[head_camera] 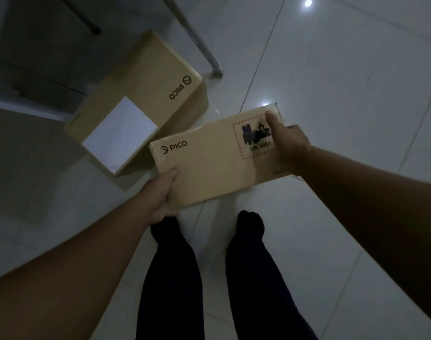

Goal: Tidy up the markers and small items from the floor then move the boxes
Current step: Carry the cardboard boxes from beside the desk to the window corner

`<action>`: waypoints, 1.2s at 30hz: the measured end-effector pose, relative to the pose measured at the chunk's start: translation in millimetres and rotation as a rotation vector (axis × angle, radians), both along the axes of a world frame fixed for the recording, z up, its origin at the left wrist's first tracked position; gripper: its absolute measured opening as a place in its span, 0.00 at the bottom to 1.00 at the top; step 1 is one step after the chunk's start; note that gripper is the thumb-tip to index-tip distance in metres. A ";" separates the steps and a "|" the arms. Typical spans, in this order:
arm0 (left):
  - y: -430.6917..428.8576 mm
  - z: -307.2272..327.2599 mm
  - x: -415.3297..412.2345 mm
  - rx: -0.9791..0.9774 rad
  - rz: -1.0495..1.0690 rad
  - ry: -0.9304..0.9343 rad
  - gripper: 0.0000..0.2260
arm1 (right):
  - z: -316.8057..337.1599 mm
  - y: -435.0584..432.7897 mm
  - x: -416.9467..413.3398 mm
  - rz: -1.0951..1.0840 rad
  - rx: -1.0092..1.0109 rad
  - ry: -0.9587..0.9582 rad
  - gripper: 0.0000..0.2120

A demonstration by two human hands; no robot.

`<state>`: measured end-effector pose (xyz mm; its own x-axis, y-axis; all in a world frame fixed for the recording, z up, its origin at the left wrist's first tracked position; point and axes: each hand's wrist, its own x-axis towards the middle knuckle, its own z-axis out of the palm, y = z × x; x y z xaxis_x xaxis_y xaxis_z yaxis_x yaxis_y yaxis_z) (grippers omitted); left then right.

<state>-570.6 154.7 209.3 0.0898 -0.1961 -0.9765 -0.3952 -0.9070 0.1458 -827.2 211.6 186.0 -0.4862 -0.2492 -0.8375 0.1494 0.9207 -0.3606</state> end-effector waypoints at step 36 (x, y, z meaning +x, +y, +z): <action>245.4 453.2 228.0 -0.401 0.925 -0.141 0.41 | 488.6 91.6 221.5 0.681 -0.126 -0.509 0.43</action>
